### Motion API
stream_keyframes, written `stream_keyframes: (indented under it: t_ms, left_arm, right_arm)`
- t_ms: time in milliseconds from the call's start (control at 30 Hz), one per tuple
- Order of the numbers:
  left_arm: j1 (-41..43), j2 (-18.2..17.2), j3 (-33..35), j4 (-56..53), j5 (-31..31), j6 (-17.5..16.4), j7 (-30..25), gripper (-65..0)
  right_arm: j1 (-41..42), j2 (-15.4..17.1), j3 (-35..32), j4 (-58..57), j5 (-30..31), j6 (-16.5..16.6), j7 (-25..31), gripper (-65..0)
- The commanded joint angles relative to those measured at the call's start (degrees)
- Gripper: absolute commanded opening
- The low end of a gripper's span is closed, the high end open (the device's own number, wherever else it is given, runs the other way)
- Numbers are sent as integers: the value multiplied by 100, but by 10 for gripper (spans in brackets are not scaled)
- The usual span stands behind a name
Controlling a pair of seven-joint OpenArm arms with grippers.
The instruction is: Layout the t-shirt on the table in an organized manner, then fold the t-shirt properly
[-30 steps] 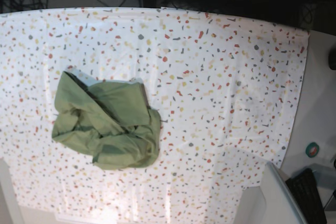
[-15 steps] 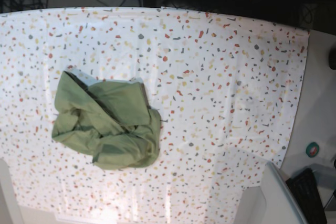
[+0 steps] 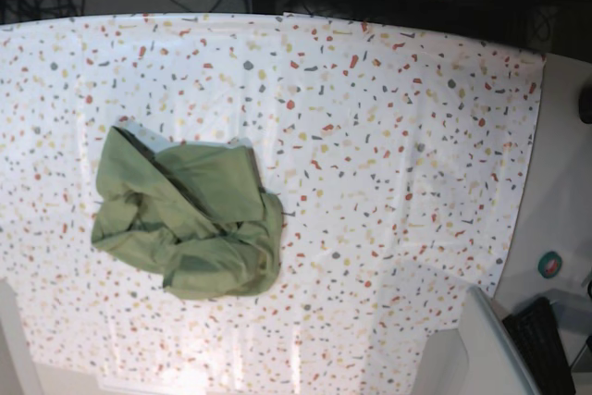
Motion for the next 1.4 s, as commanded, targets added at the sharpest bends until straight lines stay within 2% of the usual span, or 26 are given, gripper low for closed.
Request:
stream_keyframes:
  t_ms: [0,100,200,300,367,433,533,600,633,667,733,767,833,900,1000,1067,1200,1367]
  left_arm:
    - [354,-131,-54,359,-210,36,-94,-650]
    - [925,-342,-318,1423,-711,36,-94,-650]
    - [1277,-342,-740,2434,-931,36,-59,-650]
    - [1286,-324,-1065,3164,-1037,36,-50,-650]
    - [1163,-280,-1135,3638,-1256,36,-41,-650]
    - [996,-219,-1214,4034,-1617,36,178,-650]
    - [477,-201,-1434,4166,-2188,36,1022,-650]
    - [29,-131,-1469,4104,-2549,36,1629,-650]
    - [-165,-61,-1469,4104,-2689,36,1857,-650]
    - [-349,18,-1478,4095,-2768,36,2042,-592]
    - [-710,124,-1478,4087,-2751,36,2227,-439]
    - [-851,177,-1478,4069,-2751,36,2271,-385]
    - [-1105,291,-1478,4051,-2751,36,2306,-326]
    - [-1325,344,-1434,4025,-2751,36,2306,-323]
    - [-1598,300,-1452,3902,-2654,36,2306,-323]
    - [-1738,300,-1469,3884,-2382,36,2315,-323]
    - [-1985,326,-1417,3849,-1678,36,2350,-323]
    - [-2477,344,-1469,3814,-1230,36,3290,-323]
  right_arm:
    - [-236,-15,163,397,23,-41,103,-650]
    - [-649,-24,391,1382,32,-41,103,-650]
    - [-842,-7,400,2419,5,-41,120,-650]
    - [-684,37,330,3448,-3,-32,24,-650]
    - [-306,178,224,4011,-65,117,-662,-650]
    - [336,266,-31,4037,-320,390,-1453,-650]
    - [1215,248,-391,3940,-768,768,-2359,-459]
    - [1681,283,-637,3931,-1014,1155,-2517,-353]
    - [1909,283,-708,3931,-1111,1304,-2517,-329]
    - [2191,283,-769,3923,-1225,1453,-2517,-321]
    - [2806,275,-989,3843,-1340,1779,-2561,-321]
    - [3061,283,-1130,3756,-1349,1867,-2570,-320]
    - [3536,292,-1323,3527,-1349,1911,-2570,-317]
    - [3958,319,-1472,3290,-1349,1937,-2596,-315]
    - [4520,345,-1938,2903,-1349,1937,-3044,-317]
    - [4845,327,-2193,2534,-1349,1902,-3317,-321]
    - [5435,283,-2299,1461,-1349,1893,-3053,-323]
    - [5918,239,-2272,222,-1349,1893,-2930,-327]
